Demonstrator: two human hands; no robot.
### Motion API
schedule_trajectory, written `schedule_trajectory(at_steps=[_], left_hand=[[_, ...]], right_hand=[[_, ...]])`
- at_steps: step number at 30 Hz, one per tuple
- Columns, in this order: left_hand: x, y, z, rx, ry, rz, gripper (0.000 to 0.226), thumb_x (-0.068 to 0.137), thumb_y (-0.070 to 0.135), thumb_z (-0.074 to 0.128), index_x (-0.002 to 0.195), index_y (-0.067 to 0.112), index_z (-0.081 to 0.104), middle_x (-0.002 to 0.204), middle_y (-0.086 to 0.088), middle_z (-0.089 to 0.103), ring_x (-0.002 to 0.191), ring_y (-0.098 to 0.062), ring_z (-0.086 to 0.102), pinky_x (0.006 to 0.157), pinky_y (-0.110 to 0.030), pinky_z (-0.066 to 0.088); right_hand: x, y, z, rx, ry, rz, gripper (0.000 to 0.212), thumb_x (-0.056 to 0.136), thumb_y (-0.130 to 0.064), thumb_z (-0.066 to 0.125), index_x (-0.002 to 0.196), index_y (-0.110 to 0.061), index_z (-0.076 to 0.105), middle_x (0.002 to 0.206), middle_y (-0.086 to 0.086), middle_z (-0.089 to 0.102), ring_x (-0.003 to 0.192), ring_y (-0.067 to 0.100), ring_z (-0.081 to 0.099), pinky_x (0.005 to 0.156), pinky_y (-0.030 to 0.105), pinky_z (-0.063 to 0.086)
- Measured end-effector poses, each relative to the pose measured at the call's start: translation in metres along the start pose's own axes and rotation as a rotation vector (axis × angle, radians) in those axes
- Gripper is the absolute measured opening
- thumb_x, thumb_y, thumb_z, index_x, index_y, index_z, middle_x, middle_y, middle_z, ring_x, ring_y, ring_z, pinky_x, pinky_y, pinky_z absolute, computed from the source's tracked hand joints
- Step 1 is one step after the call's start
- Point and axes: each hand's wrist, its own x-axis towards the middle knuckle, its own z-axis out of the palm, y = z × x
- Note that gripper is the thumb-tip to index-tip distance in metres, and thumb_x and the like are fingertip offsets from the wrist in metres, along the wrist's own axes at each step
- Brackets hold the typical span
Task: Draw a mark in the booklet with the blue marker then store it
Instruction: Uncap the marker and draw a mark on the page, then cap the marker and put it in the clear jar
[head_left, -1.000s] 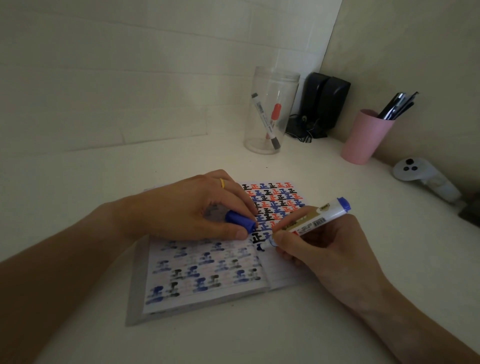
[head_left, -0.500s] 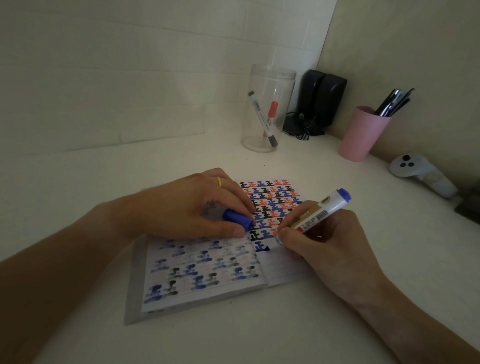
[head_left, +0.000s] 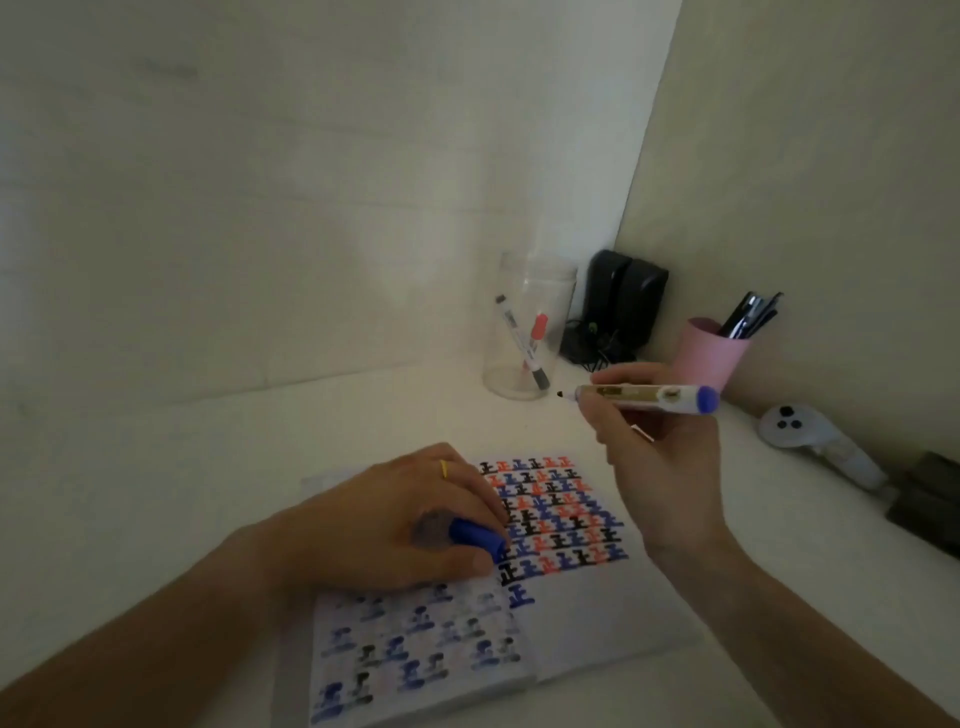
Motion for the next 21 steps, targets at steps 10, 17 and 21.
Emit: schedule_trajectory(at_steps=[10,17,21], left_hand=[[0.004,-0.016,0.003,-0.003,0.503,-0.247,0.035,0.091,0.024,0.074,0.125,0.029,0.071,0.103,0.017,0.065,0.093,-0.007,0.064,0.082,-0.013,0.050],[0.004,-0.018,0.002,-0.106,0.666,-0.338,0.021,0.081,0.027,0.084,0.095,0.035,0.071,0.097,0.023,0.074,0.083,-0.007,0.072,0.075,-0.009,0.054],[0.005,-0.015,0.003,-0.118,0.650,-0.306,0.020,0.083,0.028,0.081,0.099,0.034,0.072,0.101,0.023,0.074,0.087,-0.007,0.073,0.078,-0.009,0.054]], right_hand=[[0.007,0.041,0.010,0.279,-0.022,0.276,0.014,0.090,-0.013,0.073,0.094,-0.022,0.083,0.078,0.002,0.079,0.068,0.014,0.068,0.063,0.023,0.059],[-0.002,0.037,0.009,0.477,-0.247,0.339,0.008,0.087,-0.006,0.073,0.088,-0.009,0.080,0.071,0.010,0.073,0.066,0.018,0.067,0.066,0.029,0.057],[-0.004,0.035,0.011,0.447,-0.296,0.319,0.008,0.086,-0.010,0.074,0.091,-0.011,0.081,0.073,0.011,0.076,0.068,0.019,0.069,0.068,0.028,0.059]])
